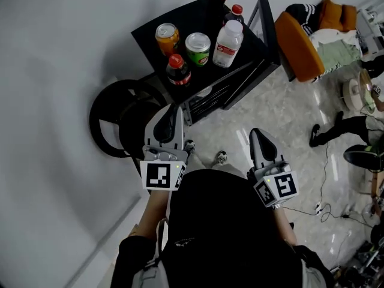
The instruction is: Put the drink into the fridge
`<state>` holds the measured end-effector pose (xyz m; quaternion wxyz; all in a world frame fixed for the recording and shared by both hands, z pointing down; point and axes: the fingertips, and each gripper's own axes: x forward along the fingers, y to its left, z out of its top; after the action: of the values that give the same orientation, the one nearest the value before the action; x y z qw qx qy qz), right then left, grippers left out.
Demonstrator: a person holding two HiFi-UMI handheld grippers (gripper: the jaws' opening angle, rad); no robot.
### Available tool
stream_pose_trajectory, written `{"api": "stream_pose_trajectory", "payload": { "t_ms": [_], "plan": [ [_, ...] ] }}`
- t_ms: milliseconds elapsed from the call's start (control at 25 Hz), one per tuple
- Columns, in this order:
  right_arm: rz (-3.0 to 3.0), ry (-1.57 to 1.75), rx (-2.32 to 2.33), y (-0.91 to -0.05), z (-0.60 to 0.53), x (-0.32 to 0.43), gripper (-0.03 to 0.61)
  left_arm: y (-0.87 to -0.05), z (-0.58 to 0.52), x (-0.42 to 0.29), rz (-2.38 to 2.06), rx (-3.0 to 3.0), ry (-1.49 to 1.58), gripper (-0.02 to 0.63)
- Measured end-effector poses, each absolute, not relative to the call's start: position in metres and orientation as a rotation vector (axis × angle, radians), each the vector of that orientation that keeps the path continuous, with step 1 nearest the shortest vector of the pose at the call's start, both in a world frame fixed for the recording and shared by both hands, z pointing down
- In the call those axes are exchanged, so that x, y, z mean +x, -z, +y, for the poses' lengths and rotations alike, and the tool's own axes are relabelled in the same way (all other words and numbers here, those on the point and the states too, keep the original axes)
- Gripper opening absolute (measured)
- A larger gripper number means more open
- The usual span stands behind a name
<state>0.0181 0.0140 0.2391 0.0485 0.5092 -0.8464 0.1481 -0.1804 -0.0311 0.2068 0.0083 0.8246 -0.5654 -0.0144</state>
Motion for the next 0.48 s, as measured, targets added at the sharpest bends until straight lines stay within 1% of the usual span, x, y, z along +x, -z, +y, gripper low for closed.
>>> {"api": "stream_pose_trajectory", "payload": {
  "t_ms": [80, 120, 360, 480],
  "plan": [
    [-2.546, -0.453, 1.593, -0.24, 0.01, 0.009, 0.014, -0.207, -0.046, -0.187, -1.734, 2.603, 0.032, 0.027],
    [-2.536, -0.45, 1.608, -0.24, 0.009, 0.004, 0.014, -0.208, -0.052, -0.191, -1.72, 2.61, 0.025, 0.05],
    [-2.453, -0.448, 1.745, -0.241, 0.004, -0.009, 0.014, -0.224, -0.086, -0.198, -1.574, 2.681, -0.06, 0.259],
    [-2.403, -0.457, 1.813, -0.245, 0.005, -0.009, 0.014, -0.23, -0.099, -0.19, -1.488, 2.711, -0.108, 0.305]
  ]
}}
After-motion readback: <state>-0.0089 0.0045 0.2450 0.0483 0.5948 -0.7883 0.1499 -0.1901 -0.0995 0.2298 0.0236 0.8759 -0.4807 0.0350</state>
